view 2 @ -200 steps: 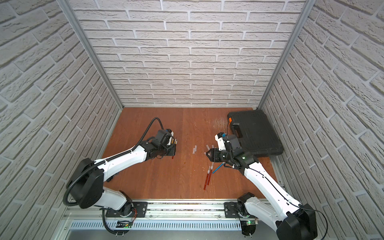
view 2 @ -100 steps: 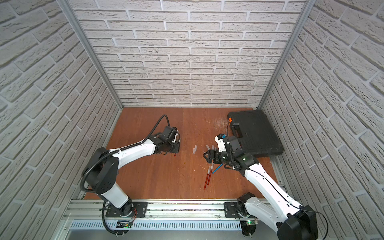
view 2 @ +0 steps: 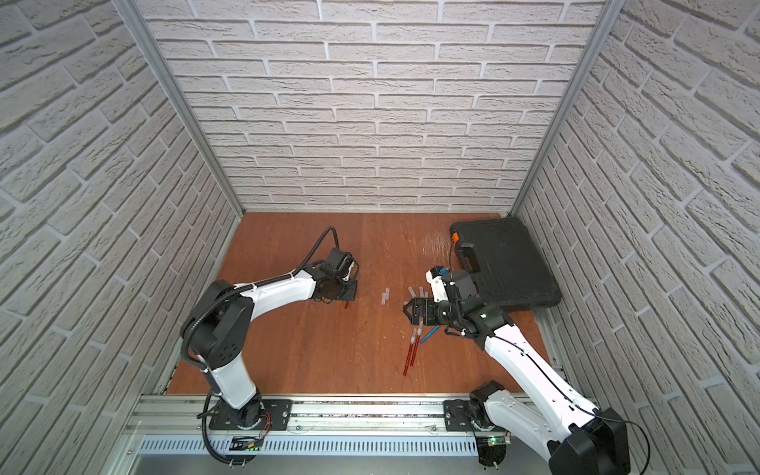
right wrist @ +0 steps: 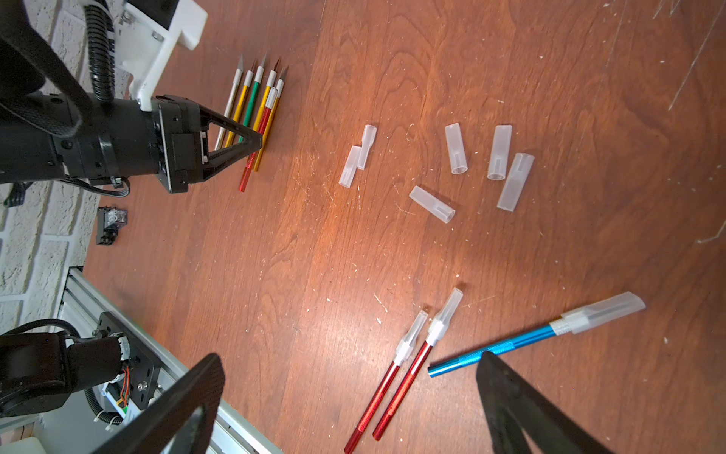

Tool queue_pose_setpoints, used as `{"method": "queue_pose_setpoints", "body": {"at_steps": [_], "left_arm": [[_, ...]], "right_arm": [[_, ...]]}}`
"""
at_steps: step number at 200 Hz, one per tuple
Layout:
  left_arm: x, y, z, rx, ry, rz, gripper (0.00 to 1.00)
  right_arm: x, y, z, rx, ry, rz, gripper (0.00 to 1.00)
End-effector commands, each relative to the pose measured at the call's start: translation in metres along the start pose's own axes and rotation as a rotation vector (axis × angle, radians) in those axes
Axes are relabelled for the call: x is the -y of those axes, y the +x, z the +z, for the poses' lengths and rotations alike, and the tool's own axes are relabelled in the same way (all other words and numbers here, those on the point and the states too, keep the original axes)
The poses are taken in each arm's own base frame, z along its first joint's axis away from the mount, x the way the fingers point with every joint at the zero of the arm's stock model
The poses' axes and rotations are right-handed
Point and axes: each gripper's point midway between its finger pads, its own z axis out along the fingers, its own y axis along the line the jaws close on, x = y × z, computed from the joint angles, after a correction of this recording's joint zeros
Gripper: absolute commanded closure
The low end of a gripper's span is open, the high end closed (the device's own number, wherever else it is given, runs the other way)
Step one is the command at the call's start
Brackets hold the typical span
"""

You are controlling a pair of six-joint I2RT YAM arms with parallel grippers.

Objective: Remove protective caps from carving knives
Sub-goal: Place the carving knife at the center of the board.

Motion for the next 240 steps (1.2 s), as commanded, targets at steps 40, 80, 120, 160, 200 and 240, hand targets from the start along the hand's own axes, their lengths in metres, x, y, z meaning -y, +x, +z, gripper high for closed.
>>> {"method": "queue_pose_setpoints", "body": {"at_steps": [40, 80, 120, 160, 200, 240], "left_arm": [[-0.003, -0.020, 0.013, 0.045, -0.011, -0.020, 0.98], [-0.007, -0.021, 0.021, 0.042, -0.026, -0.035, 0.98], [-0.010, -0.024, 0.024, 0.041, -0.041, -0.039, 0.97], [-0.012, -0.023, 0.025, 0.035, -0.059, -0.032, 0.96], [-0.013, -0.022, 0.026, 0.031, -0.063, -0.033, 0.94], [-0.014, -0.021, 0.027, 0.028, -0.066, -0.032, 0.92]], "right_arm": [[-0.001, -0.007, -0.003, 0.029, 0.011, -0.036, 0.01], [0.002, -0.004, 0.000, 0.024, 0.017, -0.032, 0.01], [0.004, -0.005, 0.001, 0.025, 0.028, -0.037, 0.02], [0.005, -0.004, 0.002, 0.022, 0.034, -0.038, 0.02], [0.005, -0.004, 0.000, 0.024, 0.036, -0.037, 0.02], [0.007, -0.004, -0.001, 0.025, 0.043, -0.038, 0.02]]}}
